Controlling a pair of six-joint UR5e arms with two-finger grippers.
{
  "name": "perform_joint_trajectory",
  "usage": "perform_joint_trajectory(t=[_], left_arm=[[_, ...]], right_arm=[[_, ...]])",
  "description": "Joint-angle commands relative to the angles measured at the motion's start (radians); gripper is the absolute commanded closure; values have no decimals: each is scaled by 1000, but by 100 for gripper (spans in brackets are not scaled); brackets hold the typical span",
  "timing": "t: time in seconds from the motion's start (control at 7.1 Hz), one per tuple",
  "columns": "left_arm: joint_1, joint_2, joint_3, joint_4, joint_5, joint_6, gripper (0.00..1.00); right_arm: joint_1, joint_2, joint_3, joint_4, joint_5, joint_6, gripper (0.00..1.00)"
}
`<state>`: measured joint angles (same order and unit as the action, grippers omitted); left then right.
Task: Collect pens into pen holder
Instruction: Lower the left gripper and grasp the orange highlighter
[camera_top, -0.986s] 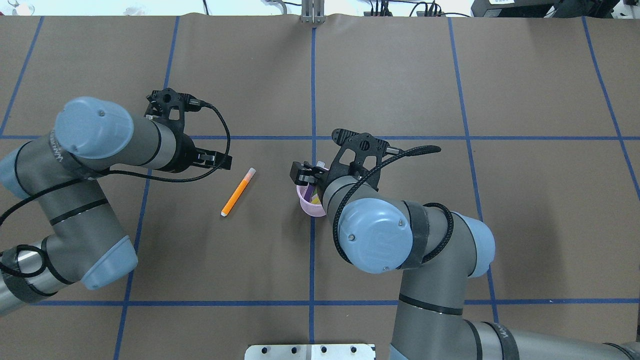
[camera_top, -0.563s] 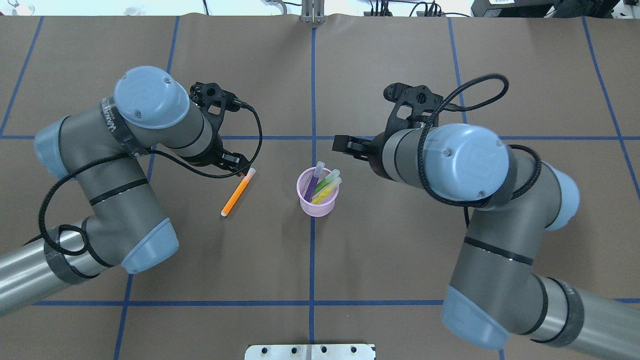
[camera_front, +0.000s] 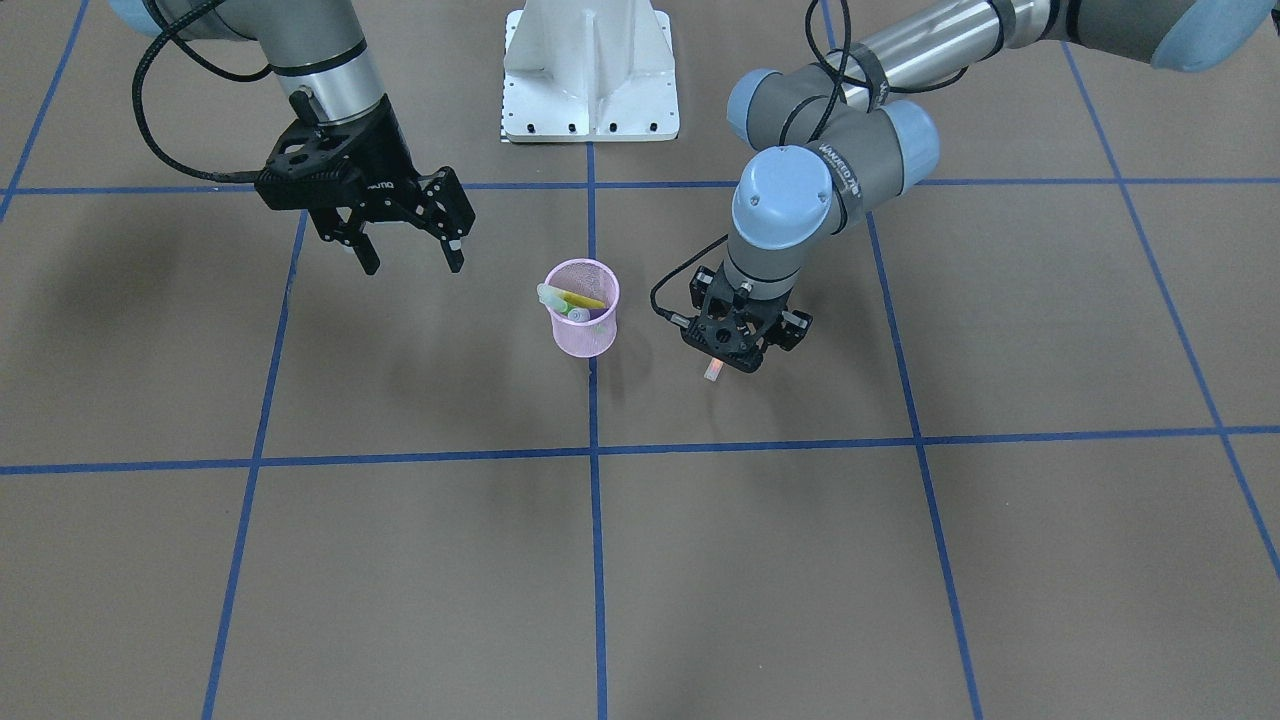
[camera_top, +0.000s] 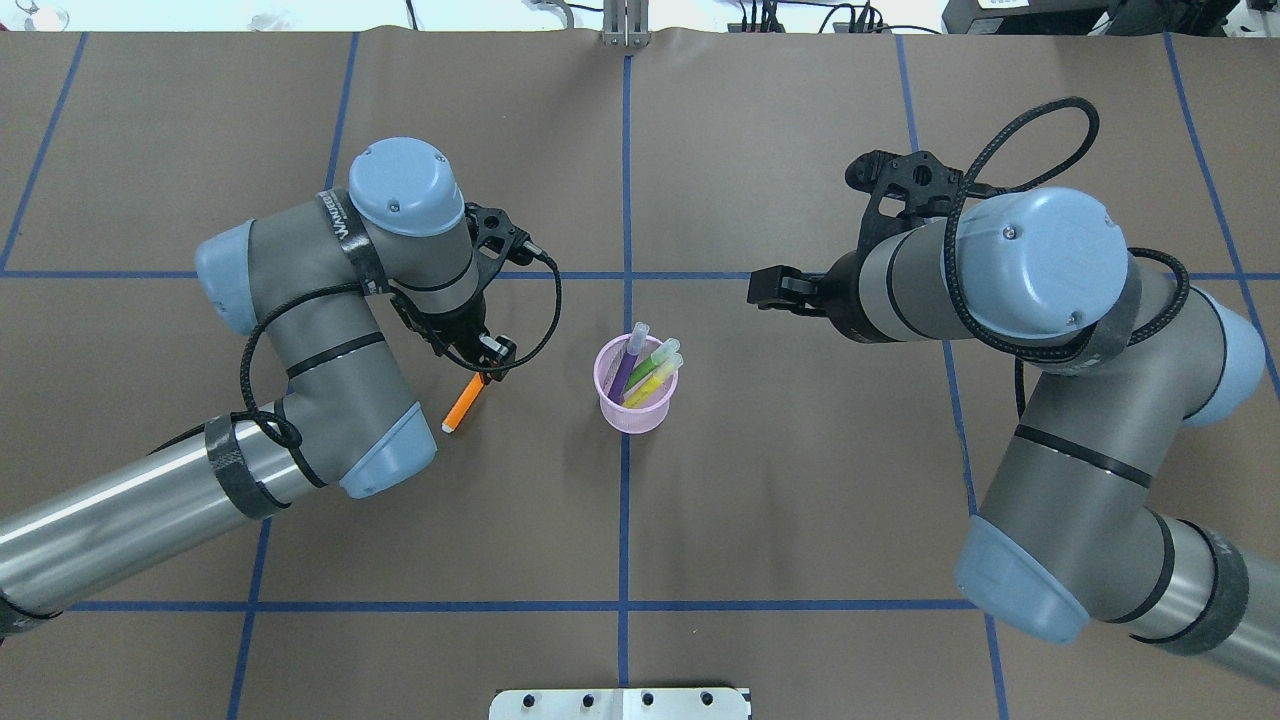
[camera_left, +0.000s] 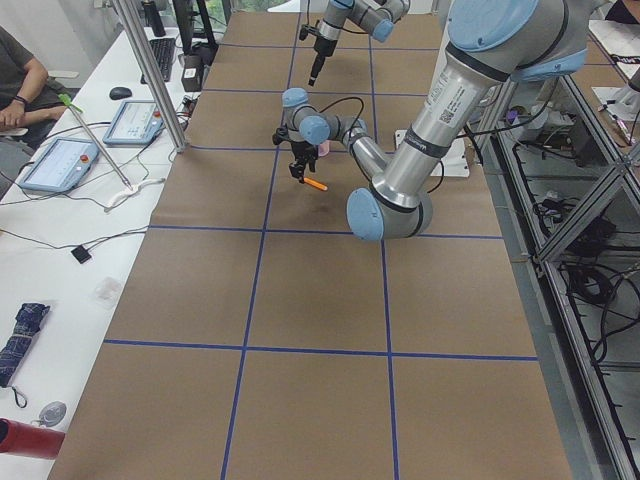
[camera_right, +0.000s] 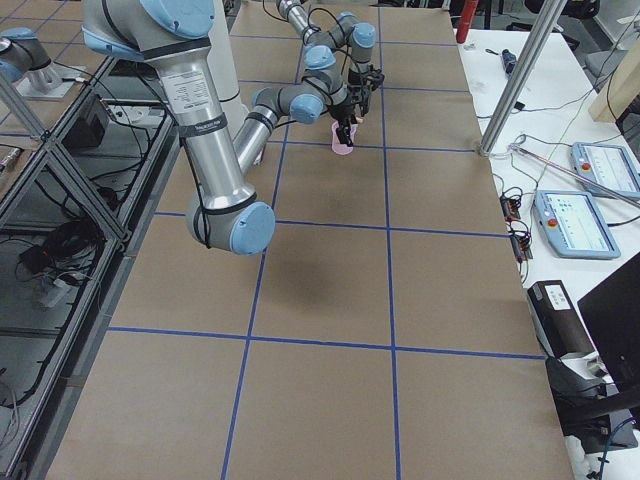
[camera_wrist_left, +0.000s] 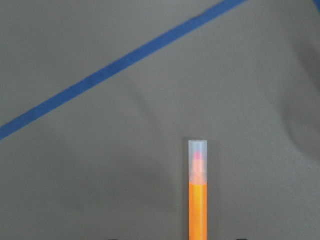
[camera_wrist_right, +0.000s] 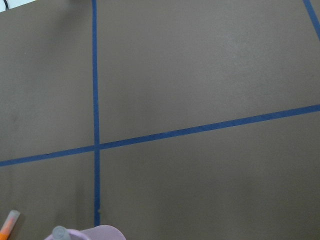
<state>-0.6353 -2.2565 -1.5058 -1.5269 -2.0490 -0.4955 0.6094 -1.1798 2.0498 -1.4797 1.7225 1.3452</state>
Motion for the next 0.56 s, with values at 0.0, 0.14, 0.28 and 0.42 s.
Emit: perform_joint_trajectory(t=[0.0,0.14,0.28,0.42], left_arm=[[5,-26,48,11,-8,6,36],[5,-34,59,13,-8,6,37],[6,-47,84,13,-8,6,38],[8,-52,91,13,-8,6,40]], right_arm=[[73,-44,-3,-1,121,-88,0],[81,-50,-11,-1,127,-93,0],[81,-50,-13,-1,127,-93,0],[81,-52,-13,-1,127,-93,0]])
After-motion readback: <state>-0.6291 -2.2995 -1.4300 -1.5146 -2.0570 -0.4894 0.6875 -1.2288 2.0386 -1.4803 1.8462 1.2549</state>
